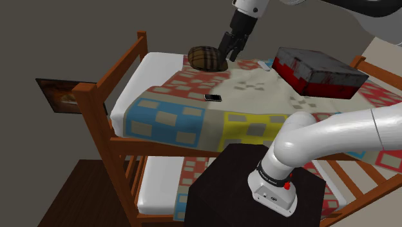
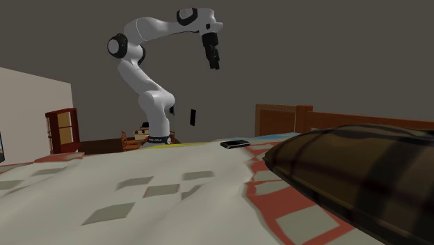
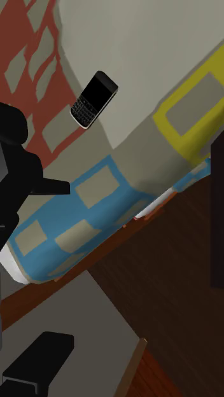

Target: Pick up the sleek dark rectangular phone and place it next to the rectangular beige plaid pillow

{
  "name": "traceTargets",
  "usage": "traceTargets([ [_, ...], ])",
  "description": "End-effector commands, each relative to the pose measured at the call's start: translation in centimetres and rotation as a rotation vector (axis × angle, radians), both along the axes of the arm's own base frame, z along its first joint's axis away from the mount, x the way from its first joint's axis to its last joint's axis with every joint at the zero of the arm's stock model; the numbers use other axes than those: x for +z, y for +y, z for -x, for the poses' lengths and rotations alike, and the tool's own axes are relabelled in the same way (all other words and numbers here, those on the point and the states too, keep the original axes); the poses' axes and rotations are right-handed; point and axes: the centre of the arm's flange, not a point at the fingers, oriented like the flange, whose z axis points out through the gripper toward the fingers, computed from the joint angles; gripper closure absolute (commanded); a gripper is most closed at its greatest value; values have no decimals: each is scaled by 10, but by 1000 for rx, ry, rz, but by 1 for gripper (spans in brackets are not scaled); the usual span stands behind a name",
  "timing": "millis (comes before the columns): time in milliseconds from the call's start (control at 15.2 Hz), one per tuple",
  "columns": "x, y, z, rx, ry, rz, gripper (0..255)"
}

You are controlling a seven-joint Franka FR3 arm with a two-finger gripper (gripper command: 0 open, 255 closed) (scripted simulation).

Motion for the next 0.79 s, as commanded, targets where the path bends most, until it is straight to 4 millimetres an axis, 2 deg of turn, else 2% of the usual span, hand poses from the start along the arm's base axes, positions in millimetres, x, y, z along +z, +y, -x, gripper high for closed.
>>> traceTargets([
  [0, 0, 0, 0, 0, 0, 0, 0],
  [726, -106, -71, -71, 177, 55, 60, 0],
])
